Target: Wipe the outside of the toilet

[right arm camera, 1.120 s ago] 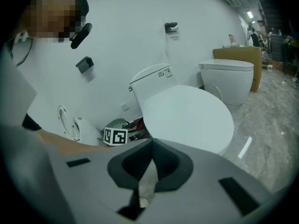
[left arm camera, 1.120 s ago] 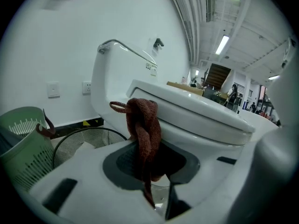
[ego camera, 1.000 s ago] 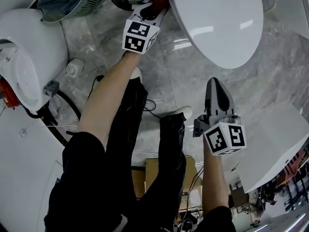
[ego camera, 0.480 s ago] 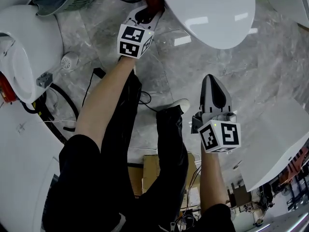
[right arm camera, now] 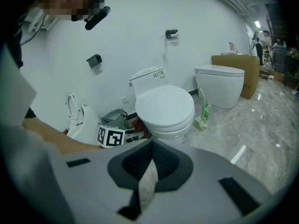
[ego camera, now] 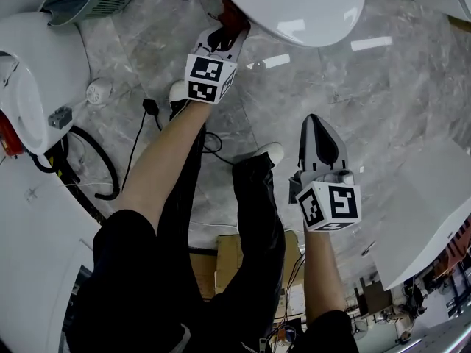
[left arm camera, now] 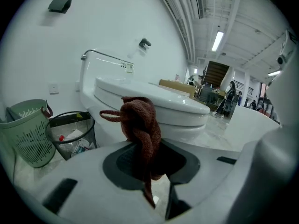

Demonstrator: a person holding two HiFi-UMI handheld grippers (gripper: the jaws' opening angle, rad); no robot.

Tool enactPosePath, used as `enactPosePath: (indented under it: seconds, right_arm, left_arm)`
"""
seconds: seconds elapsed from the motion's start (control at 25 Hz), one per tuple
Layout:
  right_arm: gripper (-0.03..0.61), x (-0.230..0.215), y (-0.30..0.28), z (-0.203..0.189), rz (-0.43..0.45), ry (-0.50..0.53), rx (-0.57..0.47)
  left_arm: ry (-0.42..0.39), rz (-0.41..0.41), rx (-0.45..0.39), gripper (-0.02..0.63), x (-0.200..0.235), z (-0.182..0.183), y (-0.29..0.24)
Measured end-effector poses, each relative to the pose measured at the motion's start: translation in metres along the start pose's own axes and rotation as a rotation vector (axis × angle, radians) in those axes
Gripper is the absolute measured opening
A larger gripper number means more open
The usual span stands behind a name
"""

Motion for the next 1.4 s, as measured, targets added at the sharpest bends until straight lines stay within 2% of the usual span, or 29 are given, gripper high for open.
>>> enactPosePath:
  seconds: [0.28, 0.44, 0.52, 0.68, 0.88, 1.16, 1.4]
  right_arm:
    - [0.003, -0.033, 0.029, -0.013, -0.026, -0.026, -0.010]
    - [0.003, -0.045, 0.041, -0.016, -0.037, -0.034, -0.012]
    - [0.003, -0.052, 0.046, -0.019, -0.045, -0.043, -0.016]
    - [0.003, -0.063, 0.055, -0.022, -0.064, -0.067, -0.022]
    - [0.003, -0.076, 0.069, -0.024, -0.093, -0.074, -0.024]
    - [0.003, -0.080, 0.071, -0.013, -0.144, -0.096, -0.026]
    - [0.003, -0.039, 0.040, 0.014, -0.103, -0.067, -0.022]
  left_arm:
    - [0.022, -0.045, 0.023, 0.091, -0.061, -0.010, -0.008]
    - [0.037, -0.055, 0.029, 0.091, -0.082, -0.011, -0.012]
    - [0.013, -0.089, 0.034, 0.091, -0.099, -0.010, -0.016]
    - [-0.070, -0.212, 0.031, 0.091, -0.144, 0.001, -0.031]
    - [-0.115, -0.287, 0.034, 0.091, -0.172, 0.013, -0.055]
    - [-0.139, -0.384, 0.027, 0.094, -0.186, 0.027, -0.054]
    - [-0.170, -0.427, 0.021, 0.094, -0.141, 0.027, -0.003]
Point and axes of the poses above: the fingertips, and each gripper's own axes: y backward along the fingers, x to its left, z out of its top, the point moved 5 cm from there along y, backward along the fingers, and after that the axes turned 9 degrees about -y, right-handed, at the moved point
